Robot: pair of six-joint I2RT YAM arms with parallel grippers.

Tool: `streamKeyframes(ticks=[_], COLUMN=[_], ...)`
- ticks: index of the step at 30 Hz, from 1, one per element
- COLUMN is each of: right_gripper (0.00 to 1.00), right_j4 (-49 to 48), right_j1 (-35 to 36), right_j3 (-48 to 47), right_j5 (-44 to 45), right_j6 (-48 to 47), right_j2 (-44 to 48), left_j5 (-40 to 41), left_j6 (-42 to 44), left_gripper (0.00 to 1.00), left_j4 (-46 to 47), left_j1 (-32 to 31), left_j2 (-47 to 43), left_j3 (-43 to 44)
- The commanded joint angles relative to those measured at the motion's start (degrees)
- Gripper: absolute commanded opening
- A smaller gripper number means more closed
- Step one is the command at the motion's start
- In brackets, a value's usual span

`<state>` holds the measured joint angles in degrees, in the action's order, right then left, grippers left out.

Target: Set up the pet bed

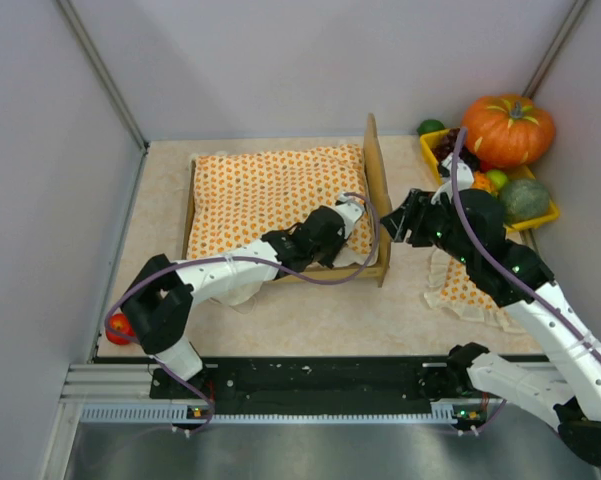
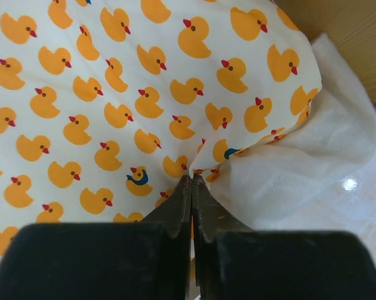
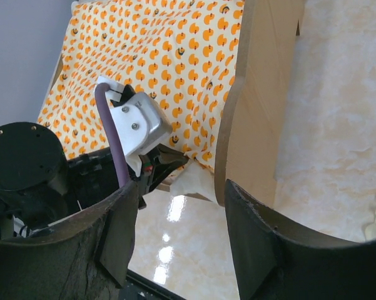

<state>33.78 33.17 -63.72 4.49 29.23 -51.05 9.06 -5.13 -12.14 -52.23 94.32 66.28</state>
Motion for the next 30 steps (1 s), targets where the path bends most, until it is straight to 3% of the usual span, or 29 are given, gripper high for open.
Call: streamKeyframes(ticks=[1, 5, 12, 19, 30], right_gripper=[0.56, 0.54, 0.5, 0.49, 0.5], right_j4=[0.0, 0.1, 0.7, 4.1, 3.8], right_j1=[0.7, 0.7, 2.3, 9.2, 10.7], right_j3=[-0.2, -1.1, -2.7, -6.0, -8.7], right_j5=[-2.6, -7.0, -12.4, -8.1, -4.3], right_j6=[-1.0, -3.0, -5.1, -8.2, -8.2], right_j2=[2.1, 1.6, -1.8, -8.6, -17.8], left_j5=[7.1, 10.4, 3.1, -2.8, -14.0], left_j6=[-1.1, -4.2, -9.3, -11.5, -15.2], left_gripper=[0.0, 0.0, 0.0, 0.0, 0.0], left_j4=[0.2, -0.8, -2.2, -3.0, -2.6], left_j1=[-0.2, 0.9, 7.4, 12.7, 21.5], left_j2=[-1.7, -5.3, -10.9, -13.1, -12.4], left_j3=[3.8, 4.2, 3.9, 3.6, 1.5])
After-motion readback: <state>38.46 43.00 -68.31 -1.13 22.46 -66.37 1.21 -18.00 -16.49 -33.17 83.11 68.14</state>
